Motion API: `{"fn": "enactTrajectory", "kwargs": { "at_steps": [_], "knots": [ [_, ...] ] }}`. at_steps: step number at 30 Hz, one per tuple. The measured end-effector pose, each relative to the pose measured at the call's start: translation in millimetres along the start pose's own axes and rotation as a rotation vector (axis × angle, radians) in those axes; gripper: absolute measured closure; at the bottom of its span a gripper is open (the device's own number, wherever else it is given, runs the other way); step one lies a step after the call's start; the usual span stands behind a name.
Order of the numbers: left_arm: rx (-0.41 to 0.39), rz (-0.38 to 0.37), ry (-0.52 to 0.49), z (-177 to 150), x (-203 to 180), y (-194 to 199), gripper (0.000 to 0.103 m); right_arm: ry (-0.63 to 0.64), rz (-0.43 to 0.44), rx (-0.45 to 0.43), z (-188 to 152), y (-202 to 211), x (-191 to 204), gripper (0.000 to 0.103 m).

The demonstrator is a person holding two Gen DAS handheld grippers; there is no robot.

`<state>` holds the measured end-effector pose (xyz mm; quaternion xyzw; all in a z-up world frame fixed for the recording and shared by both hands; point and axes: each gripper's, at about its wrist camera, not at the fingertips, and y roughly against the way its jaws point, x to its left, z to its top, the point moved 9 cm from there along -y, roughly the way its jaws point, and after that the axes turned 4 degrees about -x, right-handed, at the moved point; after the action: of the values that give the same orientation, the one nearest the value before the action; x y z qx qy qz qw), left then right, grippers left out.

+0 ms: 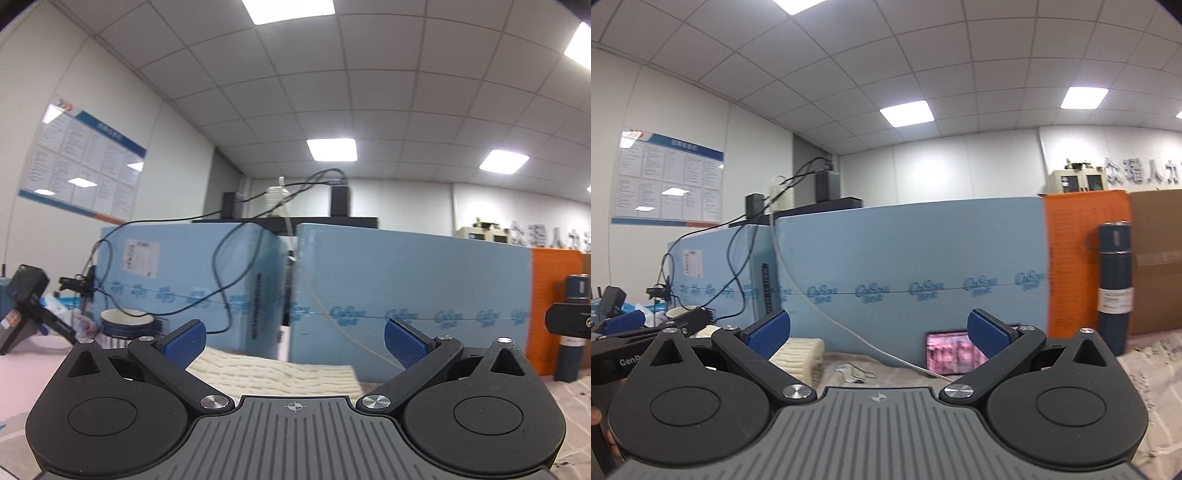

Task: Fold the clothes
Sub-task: 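Turn both tools toward the crumpled brown leather jacket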

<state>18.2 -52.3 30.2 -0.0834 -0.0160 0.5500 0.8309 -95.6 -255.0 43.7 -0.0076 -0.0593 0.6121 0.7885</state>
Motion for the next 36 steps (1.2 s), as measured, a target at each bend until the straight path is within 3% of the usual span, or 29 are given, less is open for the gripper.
{"fn": "enactTrajectory", "kwargs": {
  "at_steps": [11,17,27,31,36],
  "knots": [
    [0.033,-0.272,-0.063,6,-91,7,0.0,-0.005,-0.148,-0.039,25,59,-90,0.0],
    [0.041,-0.452,-0.102,4,-160,12,0.0,-0.009,-0.281,-0.075,41,103,-157,0.0],
    [0.152,-0.684,-0.053,-17,-269,32,0.0,0.091,-0.522,-0.088,59,194,-262,0.0],
    [0.2,-0.76,-0.02,-27,-306,35,0.0,0.151,-0.64,-0.063,49,213,-301,0.0],
    [0.292,-0.858,0.064,-40,-353,33,0.0,0.177,-0.737,0.031,25,207,-347,0.0]
  ]
}}
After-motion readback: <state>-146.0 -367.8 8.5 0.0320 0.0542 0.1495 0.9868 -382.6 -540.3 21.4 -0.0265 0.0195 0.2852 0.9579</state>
